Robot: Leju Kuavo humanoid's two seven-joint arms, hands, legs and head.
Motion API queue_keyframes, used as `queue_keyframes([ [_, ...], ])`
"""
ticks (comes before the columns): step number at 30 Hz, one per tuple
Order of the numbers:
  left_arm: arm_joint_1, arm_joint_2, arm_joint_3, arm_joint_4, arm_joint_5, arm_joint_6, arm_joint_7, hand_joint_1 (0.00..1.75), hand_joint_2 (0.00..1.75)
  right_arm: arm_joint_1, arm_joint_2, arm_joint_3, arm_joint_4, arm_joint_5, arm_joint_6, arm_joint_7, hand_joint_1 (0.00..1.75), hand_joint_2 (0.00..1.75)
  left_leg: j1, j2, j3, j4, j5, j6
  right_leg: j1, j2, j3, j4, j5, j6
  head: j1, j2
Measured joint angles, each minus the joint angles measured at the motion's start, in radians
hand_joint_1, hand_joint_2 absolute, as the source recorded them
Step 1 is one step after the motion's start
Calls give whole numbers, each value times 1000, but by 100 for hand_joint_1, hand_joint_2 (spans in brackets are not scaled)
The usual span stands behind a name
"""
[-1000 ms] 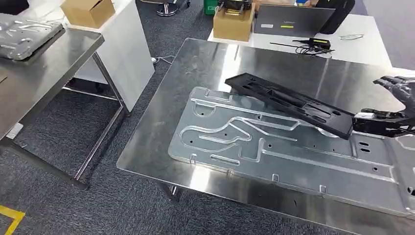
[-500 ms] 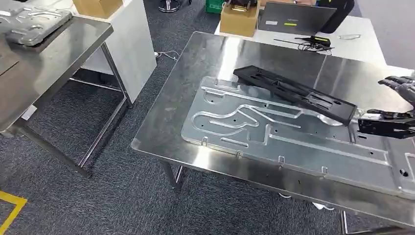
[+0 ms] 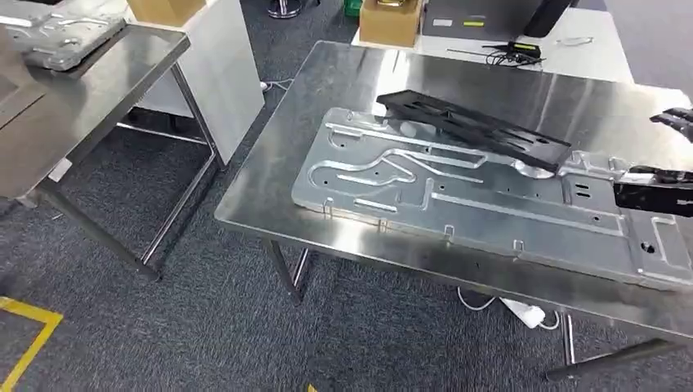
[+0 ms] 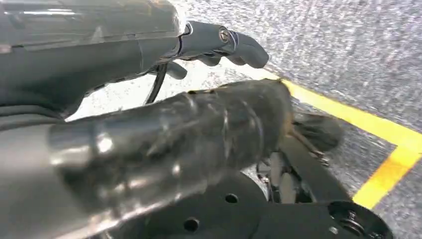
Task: Take the parts from the cabinet and place them on the table.
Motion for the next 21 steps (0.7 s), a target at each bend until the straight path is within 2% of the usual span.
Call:
queue_keyframes([
  [1, -1, 0, 0, 0, 0, 0, 0, 0, 0, 0, 0, 0, 0, 0, -2, 0, 0, 0, 0, 0, 52, -64, 30, 6, 2, 0, -12, 0, 10, 2, 0, 0],
  [2, -2, 0, 0, 0, 0, 1, 2, 0, 0, 0, 1, 0, 0, 0, -3, 0, 0, 0, -4, 0, 125, -160, 35, 19, 2, 0, -19, 1, 20, 5, 0, 0],
  [3, -2, 4, 0, -1, -2, 3, 2, 0, 0, 0, 2, 0, 0, 0, -5, 0, 0, 0, -11, 1, 199, -253, 6, 34, 2, -2, -22, 1, 26, 10, 0, 0],
  [4, -2, 5, 0, -1, -2, 3, 2, 0, 0, -1, 5, -2, 0, 2, -6, 0, 0, 0, -12, 1, 227, -312, -7, 33, 2, -5, -22, 1, 33, 17, 0, 0],
  [5, -2, 4, 0, -1, -2, 3, 2, 0, 0, -1, 6, -2, 0, 2, -6, 0, 0, 0, -17, 0, 215, -306, -1, 31, 0, -8, -21, -6, 46, 25, 1, 0],
  [7, -3, 4, 0, -1, -2, 3, 2, 0, 0, 0, 5, -2, 0, 2, -7, -1, 0, 0, -18, -1, 205, -319, 21, 42, -1, -10, -21, -22, 70, 42, 1, 0],
  [8, -3, 2, 0, -1, -2, 3, 2, 0, 0, 1, 6, -2, 0, 2, -7, -1, 0, 0, -9, 5, 200, -335, 47, 49, -8, -5, -29, -17, 57, 43, 1, 0],
  [9, -3, 2, 0, -1, -2, 3, 3, 0, 0, -1, 6, -2, 0, 2, -6, -3, 0, 0, -9, 9, 190, -340, 62, 60, -3, -2, -44, 9, 2, 42, 3, 0],
  [10, -3, 2, 0, -1, -2, 3, 3, 0, 0, -2, 7, -2, 0, 2, -6, -2, 0, 0, -9, 11, 175, -340, 73, 64, -3, 2, -59, 61, -59, 43, 3, 0],
  [11, -2, 2, 0, -1, -2, 3, 3, 0, 0, -2, 7, -2, 0, 2, -6, -2, 0, 0, -9, 12, 158, -339, 86, 63, -3, 2, -73, 133, -119, 46, 3, 0],
  [12, -1, 2, 0, -1, -2, 3, 3, 0, 0, 0, 8, -1, 0, 2, -6, -2, 0, 0, -11, 13, 142, -338, 97, 63, -4, 2, -86, 203, -156, 49, 3, 0],
  [13, 0, 2, 0, -1, -2, 3, 3, 0, 0, 1, 8, -1, 0, 2, -6, -2, 0, 0, -11, 14, 122, -333, 109, 62, -4, 2, -93, 261, -161, 52, 2, 0],
  [14, -1, 2, 0, -1, -2, 3, 3, 0, 0, 1, 8, 0, 0, 2, -6, -2, 0, 0, -10, 15, 101, -326, 119, 60, -5, 2, -83, 281, -134, 55, 3, 0],
  [15, -1, 2, 0, -1, -2, 3, 3, 0, 0, 1, 8, 0, 0, 2, -6, -2, 0, 0, -9, 16, 80, -317, 127, 58, -6, 2, -52, 261, -93, 58, 2, 0],
  [16, -1, 1, 0, -1, -2, 3, 3, 0, 0, 1, 8, 0, 0, 2, -6, -2, 0, 0, -6, 16, 60, -305, 134, 54, -8, 2, -2, 203, -56, 61, 3, 0],
  [17, -1, 0, 0, -1, -2, 3, 3, 0, 0, 0, 8, -1, 0, 2, -6, -2, 0, 0, -5, 15, 43, -291, 138, 50, -11, 2, 60, 123, -45, 63, 3, 0],
  [18, -1, 0, 0, -1, -2, 3, 3, 0, 0, 0, 9, -1, 0, 2, -7, -2, 0, 0, -7, 15, 30, -276, 141, 44, -14, 4, 112, 37, -93, 63, 2, 0],
  [19, -2, 0, 0, -1, -2, 3, 3, 0, 0, -1, 7, -2, 0, 2, -7, -2, 0, 0, -11, 12, 19, -262, 144, 40, -3, 7, 144, -17, -117, 55, 1, 0],
  [21, -2, 0, 0, -1, -2, 3, 3, 0, 0, 3, 8, -2, 0, 2, -8, -2, 0, 0, -12, 10, 15, -263, 161, 30, -1, 6, 129, 0, -110, 43, 0, 0],
])
